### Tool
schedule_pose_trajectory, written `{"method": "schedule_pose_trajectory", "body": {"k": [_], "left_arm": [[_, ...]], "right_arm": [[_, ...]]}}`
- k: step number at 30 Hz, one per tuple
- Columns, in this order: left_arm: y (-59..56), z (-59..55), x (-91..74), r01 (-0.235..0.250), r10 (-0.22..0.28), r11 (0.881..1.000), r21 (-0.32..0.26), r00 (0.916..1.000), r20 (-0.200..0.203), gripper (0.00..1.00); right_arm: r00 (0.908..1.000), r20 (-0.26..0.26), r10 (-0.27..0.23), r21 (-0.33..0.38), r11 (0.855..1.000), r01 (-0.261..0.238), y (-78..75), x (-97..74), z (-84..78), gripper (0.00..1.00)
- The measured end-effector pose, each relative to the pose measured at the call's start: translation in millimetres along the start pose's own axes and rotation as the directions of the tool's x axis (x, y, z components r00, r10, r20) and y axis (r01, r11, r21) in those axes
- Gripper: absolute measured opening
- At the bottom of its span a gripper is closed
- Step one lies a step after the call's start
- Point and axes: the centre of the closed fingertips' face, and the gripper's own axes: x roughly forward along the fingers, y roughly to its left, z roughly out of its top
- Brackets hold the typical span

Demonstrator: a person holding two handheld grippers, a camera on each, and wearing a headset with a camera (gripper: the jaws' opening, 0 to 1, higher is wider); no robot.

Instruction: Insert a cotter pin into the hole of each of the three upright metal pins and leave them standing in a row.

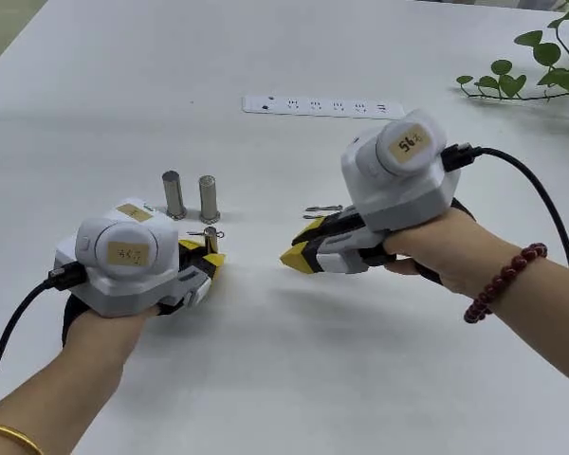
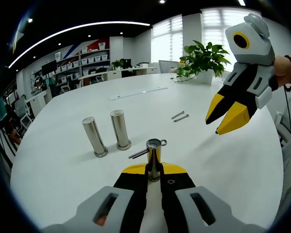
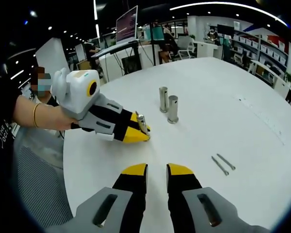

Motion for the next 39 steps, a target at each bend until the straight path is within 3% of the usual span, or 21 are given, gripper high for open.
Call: {"method": "schedule_pose_trajectory", "body": {"k": [6, 9, 16, 20, 23, 29, 35, 39], "left_arm": [[2.1, -5.7, 2.1, -0.015, 0.015, 1.0, 0.008, 0.9996, -0.026, 0.07], [3.5, -9.5, 2.1, -0.022, 0.022, 1.0, 0.005, 0.9988, -0.044, 0.13], [4.5, -4.7, 1.3, -0.02, 0.021, 1.0, 0.004, 0.9994, -0.028, 0.24], [5.6, -2.4, -2.9, -0.019, 0.019, 1.0, -0.006, 0.9994, -0.028, 0.32], [2.1, 4.1, -8.6, 0.0, 0.0, 0.996, -0.087, 1.0, 0.001, 0.38], [1.2, 12.1, -23.1, 0.003, -0.002, 0.998, -0.068, 0.9999, 0.016, 0.48], [-2.7, 15.9, -34.6, 0.005, -0.005, 1.0, -0.005, 0.9999, 0.013, 0.53], [-3.8, 23.2, -43.0, 0.025, -0.023, 0.999, -0.021, 0.9984, 0.052, 0.6]], "right_arm": [[1.0, -0.004, 0.001, 0.001, 1.0, -0.001, 1.6, -0.8, -1.1, 0.11], [1.0, -0.005, 0.001, 0.001, 1.0, -0.001, 1.0, -1.1, -1.5, 0.11], [0.9999, 0.01, -0.008, 0.008, 1.0, 0.008, -4.6, -3.1, 2.0, 0.14], [0.999, 0.044, -0.01, 0.016, 1.0, 0.009, -6.2, -4.1, 11.3, 0.17], [0.9972, 0.074, -0.011, 0.024, 1.0, 0.009, -8.0, -4.3, 20.1, 0.18], [0.9907, 0.136, -0.011, 0.056, 0.998, 0.004, -13.2, -2.6, 41.5, 0.19], [0.9849, 0.173, 0.003, 0.061, 0.998, -0.014, -13.9, 4.8, 58.9, 0.21], [0.9805, 0.196, 0.004, 0.066, 0.998, -0.017, -15.1, 10.5, 69.1, 0.22]]}}
